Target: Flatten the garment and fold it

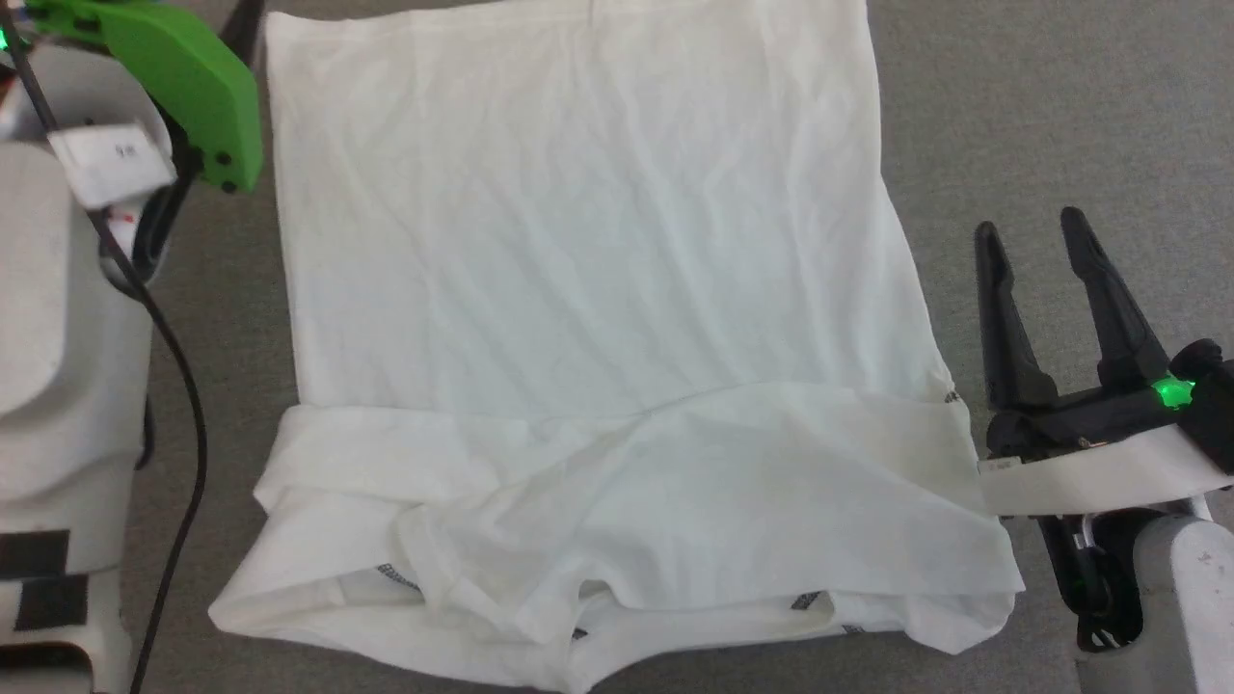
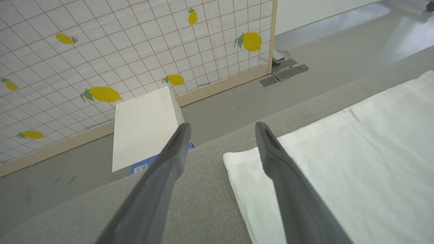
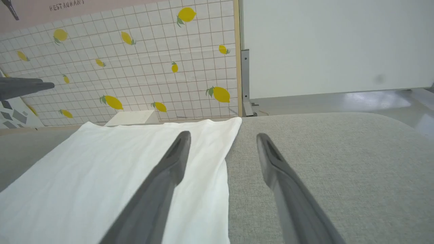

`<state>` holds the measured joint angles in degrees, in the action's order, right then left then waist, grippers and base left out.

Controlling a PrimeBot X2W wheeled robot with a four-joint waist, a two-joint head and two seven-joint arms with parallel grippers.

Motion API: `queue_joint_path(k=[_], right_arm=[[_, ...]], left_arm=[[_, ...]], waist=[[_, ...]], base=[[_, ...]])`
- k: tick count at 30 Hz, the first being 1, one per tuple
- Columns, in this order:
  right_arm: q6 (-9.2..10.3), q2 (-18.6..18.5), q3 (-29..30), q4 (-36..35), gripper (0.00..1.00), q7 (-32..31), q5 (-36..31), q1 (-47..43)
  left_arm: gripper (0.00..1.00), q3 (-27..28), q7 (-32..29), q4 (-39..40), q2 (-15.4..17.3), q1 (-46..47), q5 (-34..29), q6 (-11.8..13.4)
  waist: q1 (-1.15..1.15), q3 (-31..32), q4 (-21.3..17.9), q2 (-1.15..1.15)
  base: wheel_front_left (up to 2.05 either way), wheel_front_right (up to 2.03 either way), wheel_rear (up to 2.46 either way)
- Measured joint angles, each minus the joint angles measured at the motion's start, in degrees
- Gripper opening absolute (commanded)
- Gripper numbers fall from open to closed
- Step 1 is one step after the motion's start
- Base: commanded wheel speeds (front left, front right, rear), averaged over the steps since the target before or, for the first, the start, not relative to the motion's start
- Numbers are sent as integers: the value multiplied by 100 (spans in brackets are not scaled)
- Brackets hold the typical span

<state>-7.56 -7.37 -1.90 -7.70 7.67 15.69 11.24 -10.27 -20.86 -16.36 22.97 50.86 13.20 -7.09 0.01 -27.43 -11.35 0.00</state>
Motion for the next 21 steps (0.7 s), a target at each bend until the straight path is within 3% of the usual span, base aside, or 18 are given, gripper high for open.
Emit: queue_joint_path(k=[8, 16, 20, 21], right_arm=[[0, 10, -188, 205, 100, 249, 180, 214], [0, 26, -390, 348, 100, 356, 304, 391], [0, 25, -442, 375, 100, 400, 318, 439], [0, 25, -460, 380, 100, 404, 339, 450]], left_arm=[[100, -25, -1813, -233, 313, 982, 421, 44], [100, 62, -3909, -16, 676, 1179, 341, 791], [100, 166, -4403, 449, 773, 1180, 304, 1051], [67, 189, -4447, 521, 784, 1176, 304, 1092]], waist=[[1, -650, -450, 0], [1, -1136, -846, 0], [0, -1288, -949, 0], [0, -1314, -964, 0]], base=[[0, 0, 0], [0, 0, 0], [0, 0, 0], [0, 0, 0]])
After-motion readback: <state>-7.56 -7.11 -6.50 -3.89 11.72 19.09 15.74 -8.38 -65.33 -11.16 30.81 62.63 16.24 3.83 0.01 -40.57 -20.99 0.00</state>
